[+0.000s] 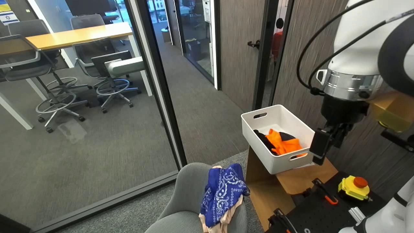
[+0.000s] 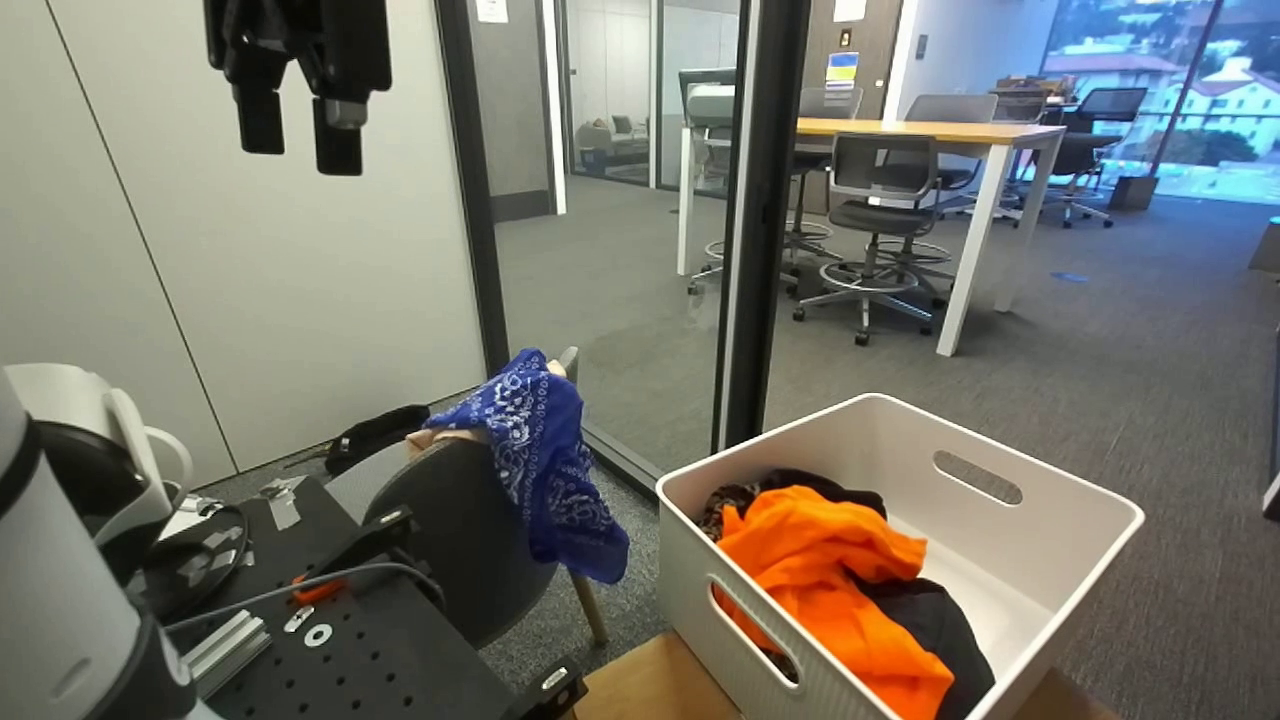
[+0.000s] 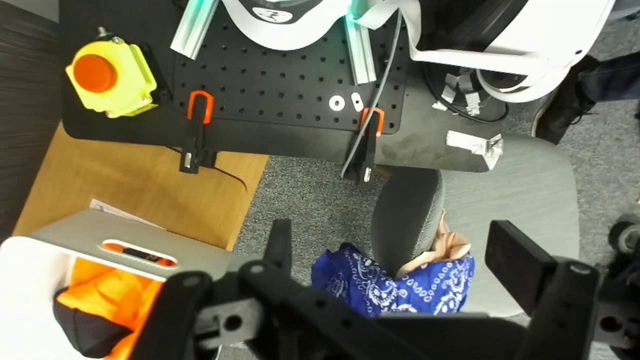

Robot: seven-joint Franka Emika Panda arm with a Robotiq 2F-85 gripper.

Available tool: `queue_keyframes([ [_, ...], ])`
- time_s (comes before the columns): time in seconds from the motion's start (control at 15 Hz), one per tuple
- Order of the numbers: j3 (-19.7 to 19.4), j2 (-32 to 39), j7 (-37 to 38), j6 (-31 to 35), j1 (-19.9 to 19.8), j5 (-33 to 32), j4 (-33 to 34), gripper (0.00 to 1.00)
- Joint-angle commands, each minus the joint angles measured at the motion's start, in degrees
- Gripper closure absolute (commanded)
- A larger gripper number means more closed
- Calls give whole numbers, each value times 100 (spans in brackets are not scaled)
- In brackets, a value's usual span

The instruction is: Pick up the peach shirt and blue bandana from the bin and put them on the back of the chair

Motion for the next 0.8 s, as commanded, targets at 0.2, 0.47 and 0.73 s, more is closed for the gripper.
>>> queue_keyframes([
  [0.2, 124, -190, -51, -20, -453, -148, -182, 0],
  [0.47, 113, -189, -25, -18, -603, -189, -182, 0],
  [0.73, 119, -189, -18, -18, -603, -189, -182, 0],
])
